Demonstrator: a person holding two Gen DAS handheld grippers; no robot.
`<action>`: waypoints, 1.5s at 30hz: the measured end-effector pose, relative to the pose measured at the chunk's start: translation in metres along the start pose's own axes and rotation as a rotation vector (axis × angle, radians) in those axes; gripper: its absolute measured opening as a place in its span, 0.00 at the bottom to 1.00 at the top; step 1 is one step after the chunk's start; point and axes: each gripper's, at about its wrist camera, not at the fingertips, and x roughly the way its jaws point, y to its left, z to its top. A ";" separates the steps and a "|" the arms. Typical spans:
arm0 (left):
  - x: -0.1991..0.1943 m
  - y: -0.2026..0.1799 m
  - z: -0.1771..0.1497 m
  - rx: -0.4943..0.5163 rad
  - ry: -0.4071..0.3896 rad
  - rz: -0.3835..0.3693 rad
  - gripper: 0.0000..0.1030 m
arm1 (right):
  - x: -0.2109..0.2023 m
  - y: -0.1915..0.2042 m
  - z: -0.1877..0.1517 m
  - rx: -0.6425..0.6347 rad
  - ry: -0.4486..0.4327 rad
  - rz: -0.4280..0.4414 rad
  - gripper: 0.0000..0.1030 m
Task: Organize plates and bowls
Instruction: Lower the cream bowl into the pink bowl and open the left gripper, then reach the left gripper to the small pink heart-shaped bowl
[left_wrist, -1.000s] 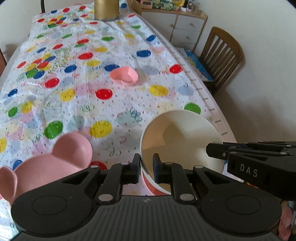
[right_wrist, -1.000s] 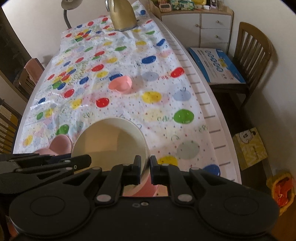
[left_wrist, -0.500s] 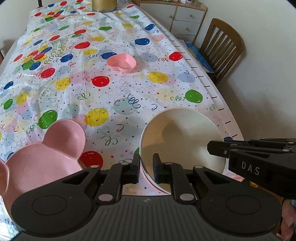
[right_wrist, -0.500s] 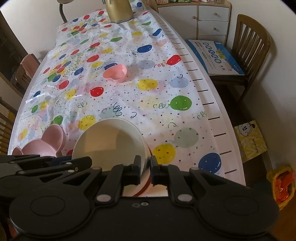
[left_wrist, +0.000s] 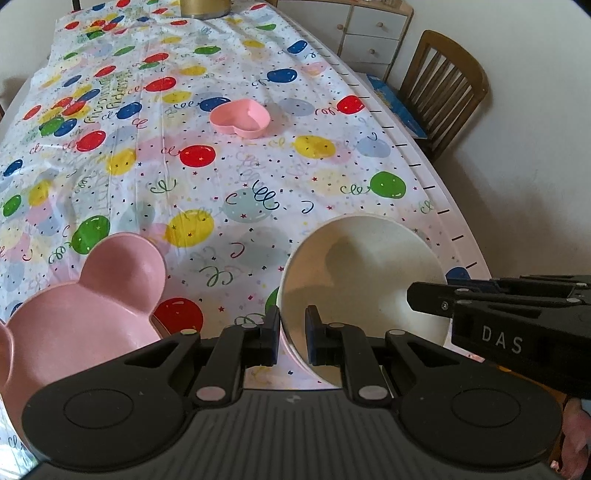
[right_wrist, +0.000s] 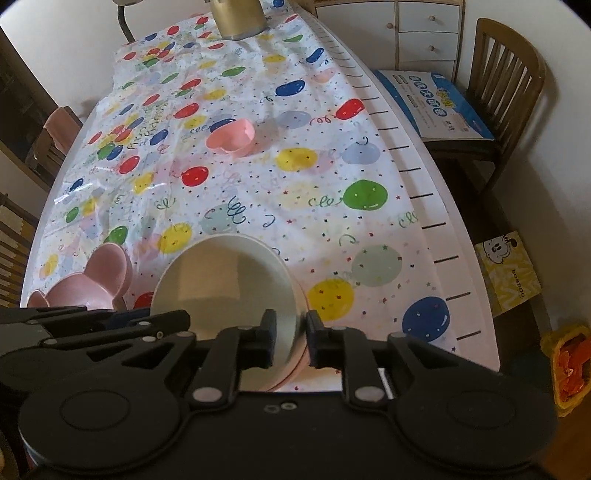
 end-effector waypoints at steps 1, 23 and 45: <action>0.000 0.001 0.000 0.000 0.002 -0.002 0.13 | -0.001 0.001 0.001 -0.006 -0.003 -0.002 0.19; -0.073 0.022 0.022 0.016 -0.195 -0.058 0.13 | -0.052 0.036 0.031 -0.106 -0.143 0.052 0.28; -0.114 0.093 0.066 -0.153 -0.394 0.023 0.60 | -0.060 0.085 0.099 -0.265 -0.237 0.185 0.50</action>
